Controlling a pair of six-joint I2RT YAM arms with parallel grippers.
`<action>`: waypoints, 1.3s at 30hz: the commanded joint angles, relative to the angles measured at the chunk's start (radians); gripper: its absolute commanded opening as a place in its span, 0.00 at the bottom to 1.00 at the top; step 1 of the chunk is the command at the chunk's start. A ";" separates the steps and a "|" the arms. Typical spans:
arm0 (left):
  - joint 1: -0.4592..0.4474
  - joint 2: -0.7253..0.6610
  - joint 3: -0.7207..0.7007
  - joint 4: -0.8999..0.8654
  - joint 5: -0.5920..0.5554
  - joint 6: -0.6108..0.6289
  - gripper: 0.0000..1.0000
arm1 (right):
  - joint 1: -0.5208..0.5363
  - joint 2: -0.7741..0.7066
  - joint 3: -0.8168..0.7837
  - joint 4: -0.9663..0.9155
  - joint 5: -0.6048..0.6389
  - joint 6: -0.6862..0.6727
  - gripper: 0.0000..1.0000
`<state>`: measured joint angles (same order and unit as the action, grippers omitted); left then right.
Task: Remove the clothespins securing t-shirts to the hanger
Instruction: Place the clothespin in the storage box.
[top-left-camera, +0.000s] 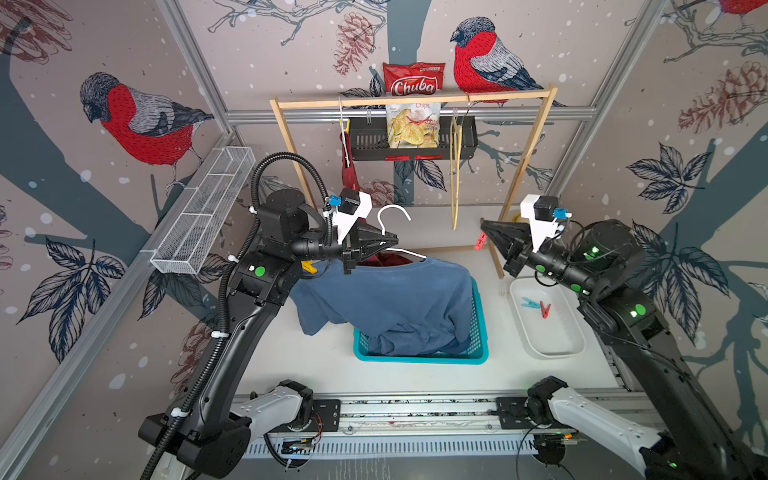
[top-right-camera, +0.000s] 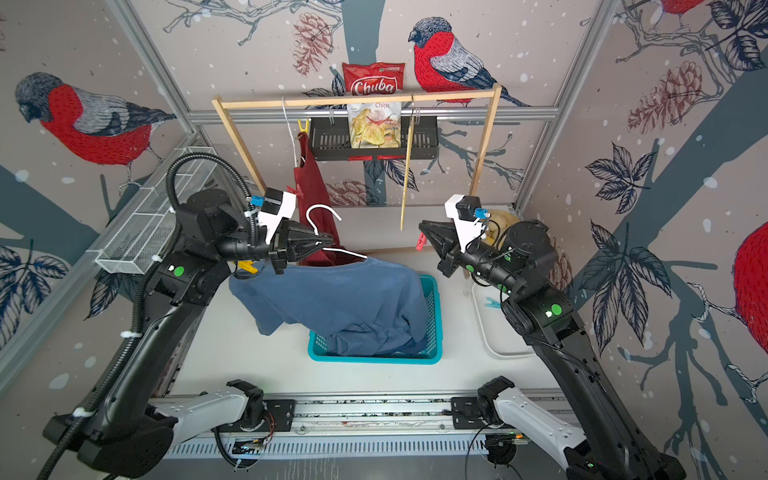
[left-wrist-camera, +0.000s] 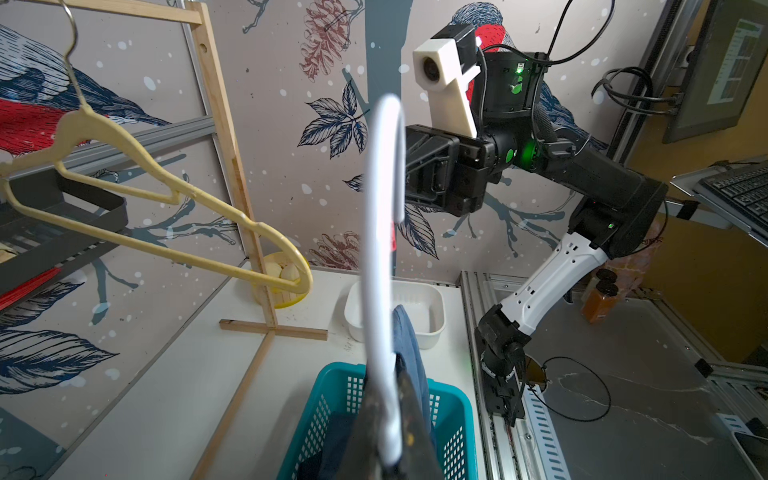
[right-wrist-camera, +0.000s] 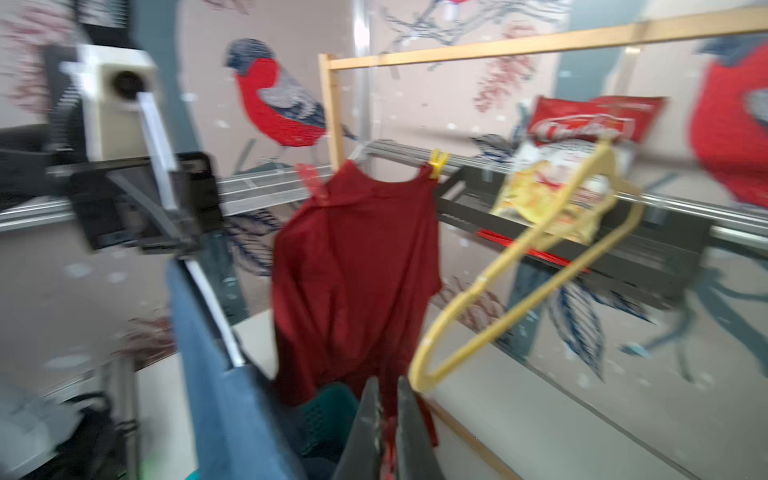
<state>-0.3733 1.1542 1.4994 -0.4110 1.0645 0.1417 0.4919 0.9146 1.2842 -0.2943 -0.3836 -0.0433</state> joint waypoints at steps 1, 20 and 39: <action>0.002 -0.009 -0.019 0.041 -0.058 0.004 0.00 | -0.067 0.010 -0.034 -0.049 0.357 0.054 0.00; 0.001 -0.028 -0.103 0.133 -0.058 0.013 0.00 | -0.754 0.315 -0.563 0.070 0.319 0.326 0.26; -0.050 -0.016 -0.053 0.208 -0.095 -0.065 0.00 | -0.438 -0.085 -0.308 -0.036 0.193 0.295 0.60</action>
<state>-0.3954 1.1286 1.4139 -0.2726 0.9894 0.1009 -0.0273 0.8989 0.9291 -0.3592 -0.1783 0.2634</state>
